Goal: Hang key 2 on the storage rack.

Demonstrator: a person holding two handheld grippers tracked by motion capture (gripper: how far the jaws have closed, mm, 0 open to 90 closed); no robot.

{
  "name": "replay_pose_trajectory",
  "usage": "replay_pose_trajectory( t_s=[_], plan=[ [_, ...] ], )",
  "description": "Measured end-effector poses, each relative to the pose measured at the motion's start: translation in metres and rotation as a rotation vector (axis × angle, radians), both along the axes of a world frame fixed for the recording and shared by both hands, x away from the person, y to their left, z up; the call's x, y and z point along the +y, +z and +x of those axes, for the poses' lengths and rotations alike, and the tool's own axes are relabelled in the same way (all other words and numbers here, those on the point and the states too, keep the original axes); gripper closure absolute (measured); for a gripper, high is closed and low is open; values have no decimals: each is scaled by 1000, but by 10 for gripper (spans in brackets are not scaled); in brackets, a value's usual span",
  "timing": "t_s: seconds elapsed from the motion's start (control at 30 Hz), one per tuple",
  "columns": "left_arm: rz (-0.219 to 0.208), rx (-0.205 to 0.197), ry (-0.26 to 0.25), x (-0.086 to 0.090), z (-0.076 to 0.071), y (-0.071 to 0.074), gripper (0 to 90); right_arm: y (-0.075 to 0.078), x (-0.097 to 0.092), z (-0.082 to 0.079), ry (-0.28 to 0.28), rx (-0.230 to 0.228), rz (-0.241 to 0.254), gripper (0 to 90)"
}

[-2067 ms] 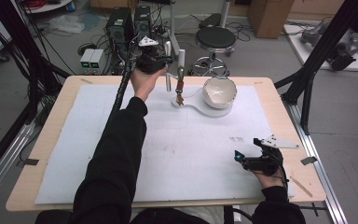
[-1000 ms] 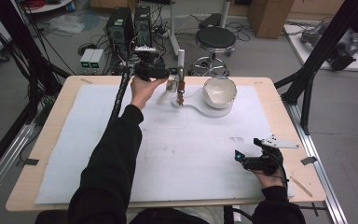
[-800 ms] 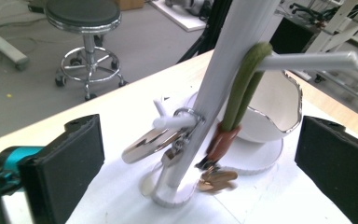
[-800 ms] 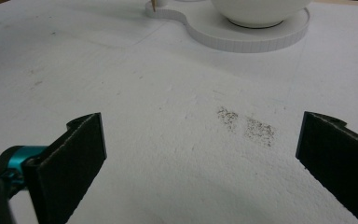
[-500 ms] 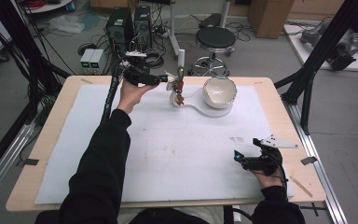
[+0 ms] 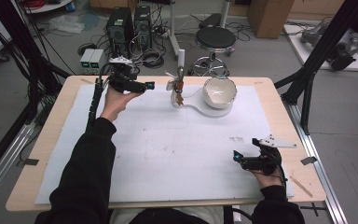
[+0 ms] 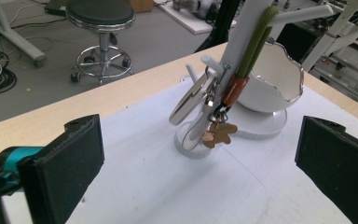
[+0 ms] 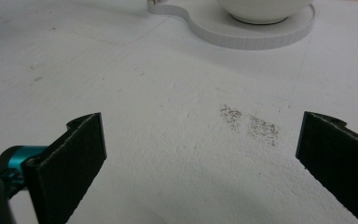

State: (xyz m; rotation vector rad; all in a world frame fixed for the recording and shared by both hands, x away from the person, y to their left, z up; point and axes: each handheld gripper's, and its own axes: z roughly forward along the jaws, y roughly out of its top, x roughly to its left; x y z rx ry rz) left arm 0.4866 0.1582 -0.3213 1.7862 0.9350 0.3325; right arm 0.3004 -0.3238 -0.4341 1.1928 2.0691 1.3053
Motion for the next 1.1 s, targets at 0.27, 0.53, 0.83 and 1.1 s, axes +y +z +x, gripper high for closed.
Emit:
replay_pose_trajectory(
  t_s=[0.27,0.53,0.83,1.1],
  plan=[
    [6,-15,16,18,-16,1,16,1,1,0,-3,4,0,6],
    [10,0,29,32,-31,-1,17,1,4,-1,7,-2,-12,6],
    [21,-5,67,54,-55,-9,17,1,4,0,9,0,-10,6],
    [25,24,119,80,-74,-26,17,2,6,0,9,-2,-28,6]
  ],
)
